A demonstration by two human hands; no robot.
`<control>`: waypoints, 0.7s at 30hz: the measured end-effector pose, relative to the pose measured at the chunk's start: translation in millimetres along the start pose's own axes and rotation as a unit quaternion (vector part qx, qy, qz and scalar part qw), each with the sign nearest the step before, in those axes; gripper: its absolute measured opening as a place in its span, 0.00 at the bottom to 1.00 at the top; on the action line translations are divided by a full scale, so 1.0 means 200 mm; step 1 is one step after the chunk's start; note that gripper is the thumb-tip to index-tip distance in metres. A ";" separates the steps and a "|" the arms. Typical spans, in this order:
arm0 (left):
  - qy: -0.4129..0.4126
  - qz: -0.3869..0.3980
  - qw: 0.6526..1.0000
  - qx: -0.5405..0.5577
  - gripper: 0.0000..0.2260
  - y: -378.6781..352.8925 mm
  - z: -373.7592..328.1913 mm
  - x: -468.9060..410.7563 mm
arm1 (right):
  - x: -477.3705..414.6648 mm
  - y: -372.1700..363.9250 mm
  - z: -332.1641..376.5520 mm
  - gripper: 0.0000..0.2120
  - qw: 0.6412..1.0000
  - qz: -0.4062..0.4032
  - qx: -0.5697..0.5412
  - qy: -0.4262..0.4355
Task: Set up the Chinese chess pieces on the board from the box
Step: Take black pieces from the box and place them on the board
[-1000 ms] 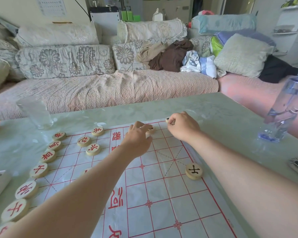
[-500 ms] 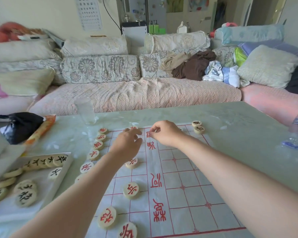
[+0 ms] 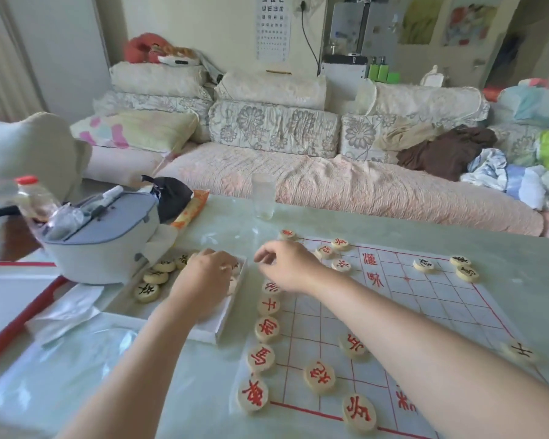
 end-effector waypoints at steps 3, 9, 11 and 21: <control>0.012 -0.021 1.000 -0.004 0.15 0.08 0.16 0.00 | -0.08 -0.12 0.11 0.09 0.998 0.031 0.049 0.012; 0.012 0.089 0.995 -0.049 0.18 0.09 0.38 0.03 | -0.20 -0.28 0.19 0.14 0.987 0.082 0.140 0.000; 0.001 0.104 0.994 -0.042 0.18 0.11 0.40 0.03 | -0.22 -0.32 0.21 0.18 0.978 0.093 0.188 -0.011; 0.011 0.145 0.988 -0.048 0.18 0.13 0.44 0.02 | -0.22 -0.40 0.23 0.22 0.977 0.066 0.202 -0.005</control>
Point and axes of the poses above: each hand's wrist, its own x-axis away from the middle knuckle, its own y-axis out of the back of the hand, z = x × y, the point moved 2 cm from there along -x, towards the middle knuckle, and after that the axes turned 2 degrees about -x, right-handed, at the moved point
